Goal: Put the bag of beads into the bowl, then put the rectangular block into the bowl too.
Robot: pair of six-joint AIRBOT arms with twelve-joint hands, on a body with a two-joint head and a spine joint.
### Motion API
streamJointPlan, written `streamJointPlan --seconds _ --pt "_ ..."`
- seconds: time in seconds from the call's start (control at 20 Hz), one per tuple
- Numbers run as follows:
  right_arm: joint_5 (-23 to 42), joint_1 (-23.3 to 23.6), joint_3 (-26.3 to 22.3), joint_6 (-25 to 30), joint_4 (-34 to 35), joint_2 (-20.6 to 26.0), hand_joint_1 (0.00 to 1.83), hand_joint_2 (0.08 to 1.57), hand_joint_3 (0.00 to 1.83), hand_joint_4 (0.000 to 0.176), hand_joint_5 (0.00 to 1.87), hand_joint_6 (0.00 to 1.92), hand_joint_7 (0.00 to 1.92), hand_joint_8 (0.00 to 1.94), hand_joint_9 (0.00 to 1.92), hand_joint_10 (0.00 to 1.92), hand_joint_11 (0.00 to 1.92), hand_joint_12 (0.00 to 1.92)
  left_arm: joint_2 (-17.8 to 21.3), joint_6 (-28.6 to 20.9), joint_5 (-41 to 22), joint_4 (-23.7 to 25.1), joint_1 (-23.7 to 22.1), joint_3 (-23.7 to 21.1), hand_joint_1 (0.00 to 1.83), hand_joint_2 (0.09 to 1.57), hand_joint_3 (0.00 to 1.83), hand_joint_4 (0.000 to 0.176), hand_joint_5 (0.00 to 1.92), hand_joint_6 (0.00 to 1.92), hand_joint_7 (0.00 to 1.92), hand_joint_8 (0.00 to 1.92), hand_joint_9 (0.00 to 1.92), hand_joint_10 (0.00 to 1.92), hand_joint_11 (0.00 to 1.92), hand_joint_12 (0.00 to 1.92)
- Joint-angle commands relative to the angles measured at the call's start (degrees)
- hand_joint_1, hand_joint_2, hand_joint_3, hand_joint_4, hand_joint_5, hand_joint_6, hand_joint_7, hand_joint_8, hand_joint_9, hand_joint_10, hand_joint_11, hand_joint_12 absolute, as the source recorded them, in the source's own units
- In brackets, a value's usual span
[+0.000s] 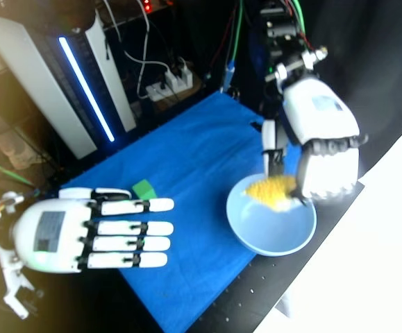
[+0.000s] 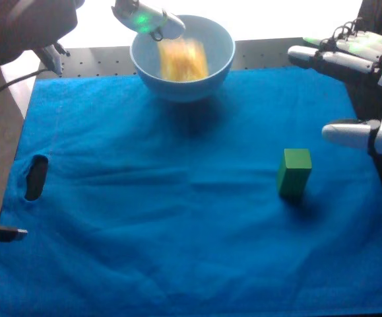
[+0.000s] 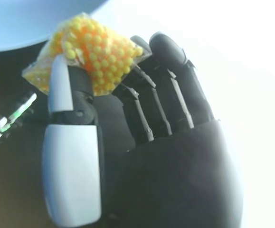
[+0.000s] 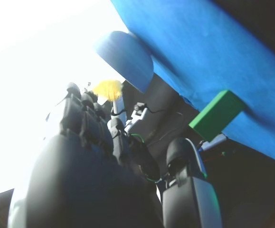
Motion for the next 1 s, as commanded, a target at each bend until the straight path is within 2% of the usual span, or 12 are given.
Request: streamJointPlan --seconds 0.0,0.05,0.1,0.3,0.4,0.45,0.7,0.75,0.8,0.85,0.9,0.95 --pt "6.9 0.8 0.0 0.0 2.1 0.0 0.37 1.24 0.0 0.153 0.07 0.0 0.0 0.0 0.0 0.0 0.0 0.0 1.0 -0.2 -7.4 -0.2 -0.8 -0.6 0.85 0.97 0.0 0.066 0.55 0.01 0.64 0.17 0.59 0.61 0.35 1.34" --pt "6.9 0.8 -0.2 0.0 1.9 0.1 0.34 1.22 0.0 0.167 0.06 0.0 0.0 0.0 0.0 0.0 0.0 0.0 1.8 -0.2 -8.3 -0.2 -0.5 -1.7 0.84 0.95 0.0 0.09 0.46 0.0 0.61 0.07 0.54 0.53 0.27 1.33" --pt "7.0 0.8 -0.5 0.0 1.5 0.3 0.35 1.21 0.0 0.169 0.06 0.0 0.0 0.0 0.0 0.0 0.0 0.0 3.4 -0.2 -9.6 -0.1 -0.1 -3.5 0.85 0.95 0.0 0.096 0.45 0.0 0.6 0.03 0.53 0.49 0.24 1.29" --pt "7.9 0.8 -2.7 0.0 0.3 0.7 0.39 1.2 0.0 0.158 0.07 0.0 0.0 0.0 0.0 0.0 0.0 0.0 10.7 -0.1 -13.3 3.9 0.8 -11.7 0.78 0.99 0.0 0.082 0.44 0.0 0.62 0.01 0.54 0.37 0.16 1.29" --pt "8.8 0.8 -3.8 0.0 -0.3 1.5 0.4 1.18 0.0 0.173 0.04 0.0 0.0 0.0 0.0 0.0 0.0 0.0 16.2 -0.3 -17.5 4.6 4.7 -18.3 0.81 0.98 0.0 0.09 0.46 0.0 0.63 0.0 0.52 0.3 0.03 1.47" --pt "9.1 0.8 -4.2 0.0 -0.5 1.6 0.41 1.17 0.0 0.174 0.01 0.0 0.0 0.0 0.0 0.0 0.0 0.0 18.8 -0.7 -20.3 4.2 7.5 -21.2 0.82 0.99 0.0 0.079 0.46 0.0 0.6 0.0 0.5 0.27 0.04 1.46" --pt "9.2 0.8 -5.3 0.0 -3.1 1.4 0.38 1.13 0.0 0.12 0.0 0.0 0.02 0.0 0.0 0.0 0.0 0.0 28.7 -3.3 -32.9 1.1 21.9 -32.8 0.8 0.93 0.0 0.073 0.45 0.0 0.57 0.0 0.58 0.1 0.09 1.34" --pt "9.0 0.8 -5.2 0.0 -3.3 0.9 0.45 1.11 0.0 0.148 0.02 0.0 0.0 0.0 0.0 0.0 0.0 0.0 30.3 -3.3 -35.3 0.0 24.7 -34.7 0.87 0.96 0.01 0.036 0.41 0.0 0.5 0.0 0.48 0.05 0.02 1.23" --pt "8.4 0.8 -5.1 0.0 -3.4 0.5 0.48 1.08 0.0 0.151 0.03 0.0 0.04 0.0 0.0 0.0 0.0 0.0 31.4 -3.3 -38.5 -1.8 27.7 -36.7 0.87 0.97 0.01 0.032 0.38 0.0 0.46 0.0 0.42 0.02 0.0 1.08" --pt "7.8 0.7 -5.0 0.0 -3.8 0.3 0.49 1.07 0.0 0.171 0.03 0.0 0.05 0.01 0.0 0.0 0.0 0.0 31.8 -3.3 -39.9 -2.6 29.3 -37.4 0.84 0.96 0.0 0.037 0.37 0.0 0.43 0.0 0.4 0.0 0.0 0.99" --pt "6.7 0.7 -4.8 0.0 -4.3 -0.1 0.51 1.06 0.0 0.175 0.03 0.0 0.06 0.01 0.0 0.0 0.0 0.0 32.3 -3.3 -42.9 -4.7 32.8 -38.7 0.83 0.96 0.0 0.04 0.35 0.0 0.4 0.0 0.36 0.01 0.0 0.88" --pt "6.0 0.8 -4.6 0.0 -4.8 -0.3 0.51 1.06 0.0 0.164 0.03 0.0 0.06 0.01 0.0 0.0 0.01 0.01 32.4 -3.3 -43.9 -5.5 34.3 -39.3 0.79 0.95 0.0 0.064 0.35 0.0 0.38 0.0 0.31 0.01 0.0 0.74"
